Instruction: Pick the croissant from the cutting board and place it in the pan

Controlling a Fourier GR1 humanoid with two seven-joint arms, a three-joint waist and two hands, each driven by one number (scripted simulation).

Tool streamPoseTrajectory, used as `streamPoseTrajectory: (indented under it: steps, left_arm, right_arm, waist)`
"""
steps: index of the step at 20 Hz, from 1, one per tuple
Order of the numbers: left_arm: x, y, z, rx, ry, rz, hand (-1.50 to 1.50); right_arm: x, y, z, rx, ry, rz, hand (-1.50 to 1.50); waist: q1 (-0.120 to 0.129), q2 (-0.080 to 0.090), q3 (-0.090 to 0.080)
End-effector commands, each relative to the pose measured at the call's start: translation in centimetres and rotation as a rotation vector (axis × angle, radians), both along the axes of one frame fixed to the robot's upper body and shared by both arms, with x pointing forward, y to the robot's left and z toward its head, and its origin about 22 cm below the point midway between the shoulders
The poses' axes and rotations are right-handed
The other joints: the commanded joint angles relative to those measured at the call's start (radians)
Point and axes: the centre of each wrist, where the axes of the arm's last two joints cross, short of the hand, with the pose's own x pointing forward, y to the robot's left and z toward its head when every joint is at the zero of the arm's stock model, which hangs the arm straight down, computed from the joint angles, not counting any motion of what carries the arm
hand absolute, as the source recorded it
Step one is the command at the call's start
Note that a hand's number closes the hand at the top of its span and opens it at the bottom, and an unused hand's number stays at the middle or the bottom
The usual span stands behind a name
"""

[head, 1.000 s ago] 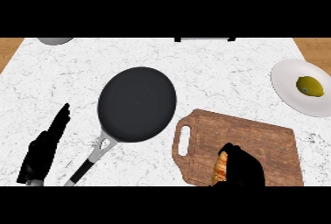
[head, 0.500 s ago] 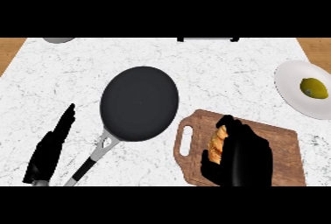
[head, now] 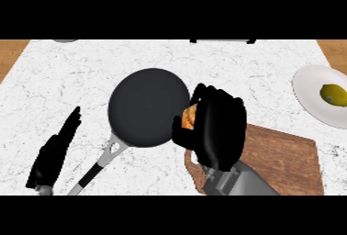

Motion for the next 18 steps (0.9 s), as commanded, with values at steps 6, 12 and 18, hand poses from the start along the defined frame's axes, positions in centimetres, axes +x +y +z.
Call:
streamPoseTrajectory:
  steps: [6,12,18]
  left_arm:
    - [0.6,-0.8,0.3,-0.003,-0.017,-0.045,0.0]
    - [1.6,-1.2,1.2,0.0,-0.039,-0.043,0.0]
    - [2.3,-2.2,1.4,0.005,-0.031,-0.078,0.0]
  right_arm:
    - [8.5,1.6,0.0,0.239,0.064,-0.064,1.5]
    - [11.4,1.9,-5.1,0.234,0.158,-0.043,1.5]
    - [14.3,2.0,-5.6,0.124,0.327,-0.015,1.5]
  waist:
    - [0.045,0.013,0.0]
    - [0.049,0.016,0.001]
    - [0.094,0.029,0.001]
